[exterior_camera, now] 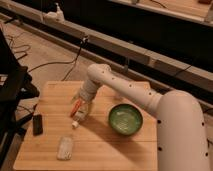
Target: Place the bottle in the ceramic bowl
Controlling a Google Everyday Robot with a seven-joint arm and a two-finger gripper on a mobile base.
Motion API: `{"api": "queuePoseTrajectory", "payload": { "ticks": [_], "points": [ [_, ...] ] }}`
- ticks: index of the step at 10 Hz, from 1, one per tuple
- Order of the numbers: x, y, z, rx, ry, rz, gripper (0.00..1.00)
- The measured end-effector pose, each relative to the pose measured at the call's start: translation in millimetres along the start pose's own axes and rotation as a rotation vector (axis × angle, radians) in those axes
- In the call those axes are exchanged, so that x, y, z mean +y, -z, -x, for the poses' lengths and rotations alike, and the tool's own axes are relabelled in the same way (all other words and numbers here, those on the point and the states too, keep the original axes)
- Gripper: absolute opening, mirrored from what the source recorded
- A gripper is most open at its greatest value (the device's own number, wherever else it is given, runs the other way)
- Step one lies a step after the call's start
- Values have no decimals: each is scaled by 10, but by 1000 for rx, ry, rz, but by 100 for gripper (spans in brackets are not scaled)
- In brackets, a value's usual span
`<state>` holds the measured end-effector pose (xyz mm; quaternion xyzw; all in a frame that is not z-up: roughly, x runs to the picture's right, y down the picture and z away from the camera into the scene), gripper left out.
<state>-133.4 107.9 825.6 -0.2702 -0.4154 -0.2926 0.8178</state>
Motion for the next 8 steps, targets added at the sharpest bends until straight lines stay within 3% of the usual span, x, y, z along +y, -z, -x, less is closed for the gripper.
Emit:
{"api": "queuePoseTrajectory", "payload": {
  "ticks": [4,8],
  "points": [
    [254,-156,-292,-22,-70,32,65],
    [105,-309,-397,-43,-54,45,65]
  ]
}}
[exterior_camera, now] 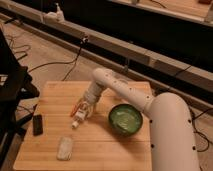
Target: Place the bottle in the ceramic bowl
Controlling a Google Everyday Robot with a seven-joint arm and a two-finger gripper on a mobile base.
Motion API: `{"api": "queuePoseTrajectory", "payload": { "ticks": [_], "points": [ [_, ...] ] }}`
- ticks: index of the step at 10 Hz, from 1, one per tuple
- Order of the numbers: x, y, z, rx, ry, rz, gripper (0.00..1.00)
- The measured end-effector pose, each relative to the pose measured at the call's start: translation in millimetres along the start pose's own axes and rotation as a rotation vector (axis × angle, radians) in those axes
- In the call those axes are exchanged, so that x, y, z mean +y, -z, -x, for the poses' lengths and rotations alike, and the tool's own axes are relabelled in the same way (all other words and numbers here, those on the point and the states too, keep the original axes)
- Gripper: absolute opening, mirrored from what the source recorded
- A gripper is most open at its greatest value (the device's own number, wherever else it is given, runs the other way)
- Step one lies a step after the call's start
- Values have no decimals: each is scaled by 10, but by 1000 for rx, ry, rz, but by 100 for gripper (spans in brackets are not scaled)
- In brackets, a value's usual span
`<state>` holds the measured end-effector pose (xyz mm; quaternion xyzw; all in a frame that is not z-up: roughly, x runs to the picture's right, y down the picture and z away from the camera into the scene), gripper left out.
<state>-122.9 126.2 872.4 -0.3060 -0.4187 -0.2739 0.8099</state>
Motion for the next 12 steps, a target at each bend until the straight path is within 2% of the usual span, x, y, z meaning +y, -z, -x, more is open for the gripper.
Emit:
{"api": "queuePoseTrajectory", "payload": {
  "ticks": [2,3,6,8,9,12],
  "points": [
    [-31,-57,-21,-11,6,11,65],
    [-36,-100,-37,-16,8,21,60],
    [-43,-101,-92,-1,9,27,33],
    [-33,39,-106,36,7,28,9],
    [-20,127,-97,58,7,27,2],
    [18,512,21,130,-10,1,0]
  ]
}}
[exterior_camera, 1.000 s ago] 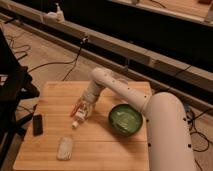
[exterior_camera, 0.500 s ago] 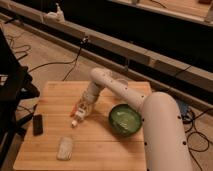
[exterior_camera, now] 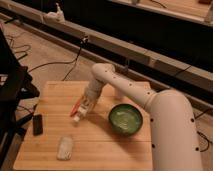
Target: Place the bottle in the ceramic bowl
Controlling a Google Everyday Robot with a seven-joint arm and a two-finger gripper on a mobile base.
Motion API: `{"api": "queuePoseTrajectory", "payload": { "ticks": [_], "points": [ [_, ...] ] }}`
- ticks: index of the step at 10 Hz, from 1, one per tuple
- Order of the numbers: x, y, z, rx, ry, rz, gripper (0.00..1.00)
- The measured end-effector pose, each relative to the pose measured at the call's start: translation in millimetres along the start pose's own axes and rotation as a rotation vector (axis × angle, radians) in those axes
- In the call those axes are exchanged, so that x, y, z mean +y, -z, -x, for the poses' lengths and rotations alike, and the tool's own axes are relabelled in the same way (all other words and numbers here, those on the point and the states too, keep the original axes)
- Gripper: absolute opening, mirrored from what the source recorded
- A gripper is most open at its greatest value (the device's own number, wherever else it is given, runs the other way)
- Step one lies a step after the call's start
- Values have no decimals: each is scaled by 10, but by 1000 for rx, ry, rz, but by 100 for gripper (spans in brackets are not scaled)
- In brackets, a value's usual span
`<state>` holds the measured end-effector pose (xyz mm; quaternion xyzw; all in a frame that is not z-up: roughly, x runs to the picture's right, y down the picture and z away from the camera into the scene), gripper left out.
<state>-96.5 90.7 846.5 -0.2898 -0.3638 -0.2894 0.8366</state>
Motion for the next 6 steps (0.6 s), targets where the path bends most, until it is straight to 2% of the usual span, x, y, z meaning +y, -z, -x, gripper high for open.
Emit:
{"api": "queuePoseTrajectory", "payload": {
  "ticks": [3,4,6],
  "points": [
    [280,433,227,30,-76,-6,0],
    [449,557,307,28,-124,-10,0],
    [870,773,451,2,-264,-55,1]
  ]
}}
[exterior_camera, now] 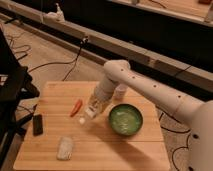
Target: Place the bottle in the ceramic bowl
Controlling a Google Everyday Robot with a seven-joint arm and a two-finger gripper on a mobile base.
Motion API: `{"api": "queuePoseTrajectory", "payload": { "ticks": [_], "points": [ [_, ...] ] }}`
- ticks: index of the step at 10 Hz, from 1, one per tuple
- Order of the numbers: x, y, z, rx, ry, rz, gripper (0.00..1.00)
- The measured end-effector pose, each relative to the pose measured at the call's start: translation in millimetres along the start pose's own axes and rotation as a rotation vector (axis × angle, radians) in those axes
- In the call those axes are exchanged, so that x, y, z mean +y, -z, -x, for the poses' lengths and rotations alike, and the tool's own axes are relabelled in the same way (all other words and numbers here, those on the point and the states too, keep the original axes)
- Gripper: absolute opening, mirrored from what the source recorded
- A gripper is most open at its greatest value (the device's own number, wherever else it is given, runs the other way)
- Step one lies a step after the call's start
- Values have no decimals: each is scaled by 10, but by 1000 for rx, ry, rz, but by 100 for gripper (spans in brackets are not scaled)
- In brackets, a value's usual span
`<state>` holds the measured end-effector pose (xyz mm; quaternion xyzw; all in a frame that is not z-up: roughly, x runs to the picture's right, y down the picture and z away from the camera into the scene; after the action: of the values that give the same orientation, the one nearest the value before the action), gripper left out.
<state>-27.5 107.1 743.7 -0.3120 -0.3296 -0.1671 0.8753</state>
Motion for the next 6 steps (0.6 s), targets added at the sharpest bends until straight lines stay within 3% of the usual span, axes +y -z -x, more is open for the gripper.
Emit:
{"api": "queuePoseTrajectory", "payload": {
  "ticks": [2,3,4,6],
  "points": [
    [347,151,-76,-15,-121,-48,15],
    [621,239,-181,-19,-209,-80,29],
    [733,281,-242,-20,-246,-97,35],
    [1034,348,-457,-18,-336,-138,58]
  ]
}}
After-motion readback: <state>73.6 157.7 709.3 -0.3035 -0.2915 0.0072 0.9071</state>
